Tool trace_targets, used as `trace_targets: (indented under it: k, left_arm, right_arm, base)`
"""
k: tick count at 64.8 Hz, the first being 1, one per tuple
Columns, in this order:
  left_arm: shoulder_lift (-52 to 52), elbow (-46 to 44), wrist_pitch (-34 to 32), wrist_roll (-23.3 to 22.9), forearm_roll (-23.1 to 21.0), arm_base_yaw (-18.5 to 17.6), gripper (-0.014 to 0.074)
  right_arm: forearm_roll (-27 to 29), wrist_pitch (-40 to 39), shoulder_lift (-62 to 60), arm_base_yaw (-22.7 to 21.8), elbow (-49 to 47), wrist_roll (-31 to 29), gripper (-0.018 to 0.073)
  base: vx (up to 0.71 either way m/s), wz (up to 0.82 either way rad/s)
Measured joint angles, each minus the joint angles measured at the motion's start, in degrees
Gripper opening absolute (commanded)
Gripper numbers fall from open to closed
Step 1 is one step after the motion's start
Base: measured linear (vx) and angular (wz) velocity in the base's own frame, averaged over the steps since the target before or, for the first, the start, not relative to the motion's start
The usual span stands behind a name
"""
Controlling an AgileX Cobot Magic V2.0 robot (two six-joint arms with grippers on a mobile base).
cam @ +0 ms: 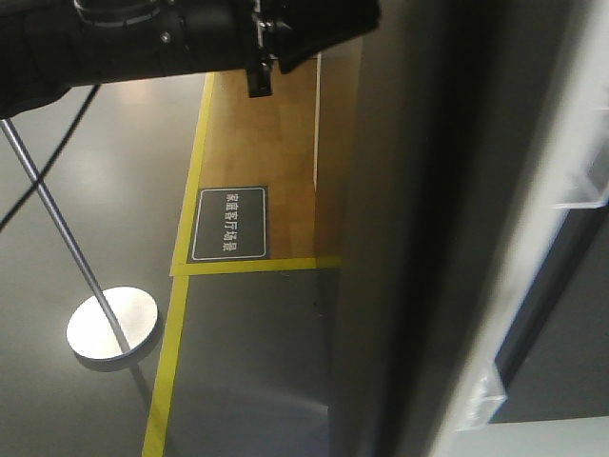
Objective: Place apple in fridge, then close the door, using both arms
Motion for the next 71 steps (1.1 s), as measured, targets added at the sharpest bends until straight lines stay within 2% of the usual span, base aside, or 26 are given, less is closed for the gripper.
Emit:
trace_targets:
  k: [9, 17, 26, 52, 60, 71]
  left_arm:
    - [-0.05, 0.0, 0.11, 4.18, 0.05, 2.38, -0.0006]
    - [-0.05, 0.0, -0.71, 7.68, 0.05, 6.31, -0.0006]
    - [-0.05, 0.0, -1.4, 9.44, 0.05, 11.77, -0.0006]
    - [-0.05, 0.0, -4.68, 10.29, 0.25, 28.16, -0.0006]
    - [-0.05, 0.0, -5.42, 10.28, 3.65, 32.39, -0.0006]
    - [-0.05, 0.0, -5.85, 10.23, 7.1, 35.45, -0.0006]
  right_arm:
    - [0.65, -8.1, 0.55, 0.0, 0.0, 0.0, -0.0003]
    - [1.24, -19.63, 5.05, 0.0, 0.0, 0.02, -0.0003]
    - [1.58, -28.17, 14.65, 0.0, -1.4, 0.02, -0.0003]
    - [2.27, -36.65, 49.81, 0.0, -22.74, -0.18, -0.0003]
    - [2.27, -37.37, 58.16, 0.0, -28.88, -0.25, -0.0003]
    - [4.27, -41.89, 66.21, 0.0, -34.19, -0.2, -0.0003]
  base:
    - [0.0, 0.0]
    - [0.0, 0.0]
    - [0.0, 0.0]
    - [0.0, 0.0]
    - [0.0, 0.0]
    - [0.0, 0.0]
